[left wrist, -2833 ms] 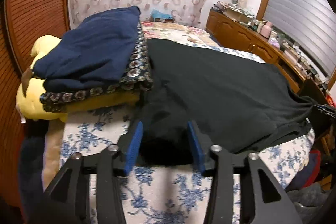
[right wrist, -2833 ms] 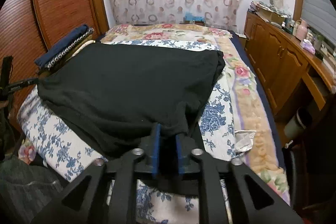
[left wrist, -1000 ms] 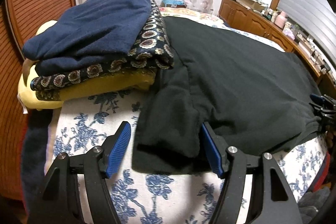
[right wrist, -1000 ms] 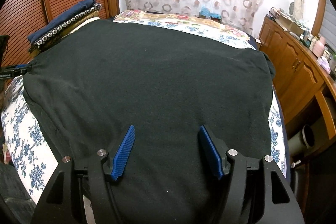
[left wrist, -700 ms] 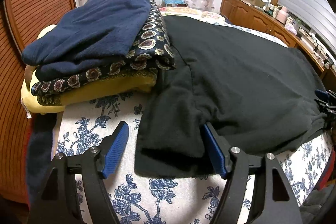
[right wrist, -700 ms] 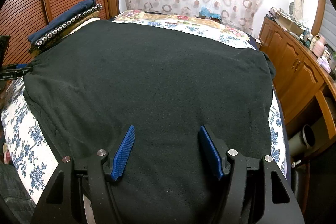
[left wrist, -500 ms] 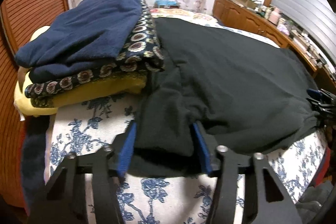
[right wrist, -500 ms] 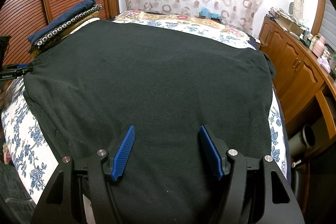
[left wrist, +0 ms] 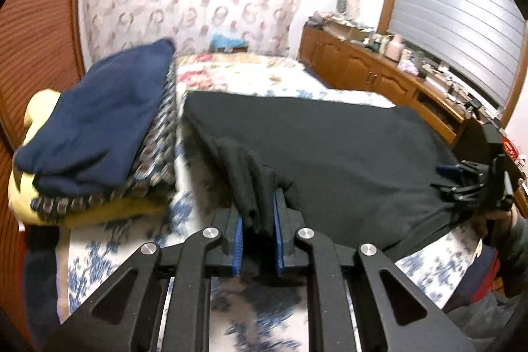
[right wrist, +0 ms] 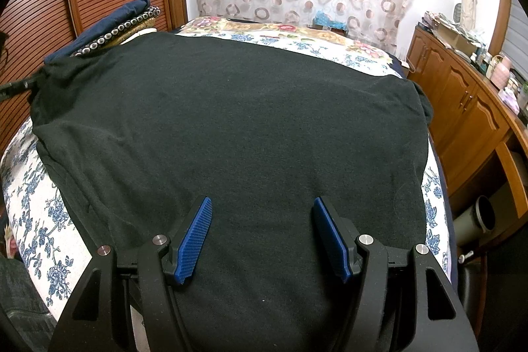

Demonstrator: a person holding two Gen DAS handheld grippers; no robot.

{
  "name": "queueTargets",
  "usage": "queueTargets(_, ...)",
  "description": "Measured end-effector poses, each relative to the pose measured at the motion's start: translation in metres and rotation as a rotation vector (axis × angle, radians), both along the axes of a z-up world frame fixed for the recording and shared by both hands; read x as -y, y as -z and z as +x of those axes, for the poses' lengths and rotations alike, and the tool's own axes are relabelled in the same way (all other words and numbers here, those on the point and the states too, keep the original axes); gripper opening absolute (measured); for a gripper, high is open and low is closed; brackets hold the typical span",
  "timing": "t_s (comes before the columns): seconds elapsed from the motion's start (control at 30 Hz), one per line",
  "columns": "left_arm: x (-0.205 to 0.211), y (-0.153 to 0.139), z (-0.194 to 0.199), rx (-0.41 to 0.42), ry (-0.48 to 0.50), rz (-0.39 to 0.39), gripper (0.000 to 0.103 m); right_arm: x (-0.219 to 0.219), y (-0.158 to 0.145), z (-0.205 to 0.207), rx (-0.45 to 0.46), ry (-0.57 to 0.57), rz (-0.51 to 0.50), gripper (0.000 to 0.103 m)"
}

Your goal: Fold small clothes

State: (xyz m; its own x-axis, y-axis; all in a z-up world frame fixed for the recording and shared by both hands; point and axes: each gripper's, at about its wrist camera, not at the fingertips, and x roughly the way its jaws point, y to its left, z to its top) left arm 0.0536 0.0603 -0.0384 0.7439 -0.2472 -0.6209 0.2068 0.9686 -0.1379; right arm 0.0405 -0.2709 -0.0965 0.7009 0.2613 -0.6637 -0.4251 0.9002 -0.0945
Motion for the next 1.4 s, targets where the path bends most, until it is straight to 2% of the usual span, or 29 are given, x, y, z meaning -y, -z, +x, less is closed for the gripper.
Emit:
queueTargets(0.23, 0.026, -0.02, 0.005, 0.055, 0.067, -0.008, 0.015, 0.001, 0.0, 0.0, 0.0, -0.001, 0.001, 0.066)
queueTargets(0.73, 0.096, -0.045, 0.024, 0.092, 0.204, -0.009, 0.015, 0.004, -0.005, -0.005, -0.001, -0.006, 0.043, 0.066)
queueTargets(0.83, 0.116, -0.056, 0.026, 0.103, 0.248, -0.001, 0.015, 0.014, -0.014, -0.011, 0.018, 0.021, 0.077, 0.066)
queueTargets(1.07, 0.172, -0.081, 0.026, 0.128, 0.391, 0.002, 0.015, 0.054, -0.046, -0.036, 0.123, 0.115, 0.133, 0.066)
queueTargets(1.33, 0.214, -0.095, 0.017, 0.135, 0.491, -0.006, 0.015, 0.063, -0.052, -0.05, 0.166, 0.172, 0.133, 0.066)
queueTargets(1.4, 0.215, -0.092, 0.017, 0.126, 0.498, -0.005, 0.023, 0.06, -0.051, -0.052, 0.169, 0.173, 0.143, 0.066)
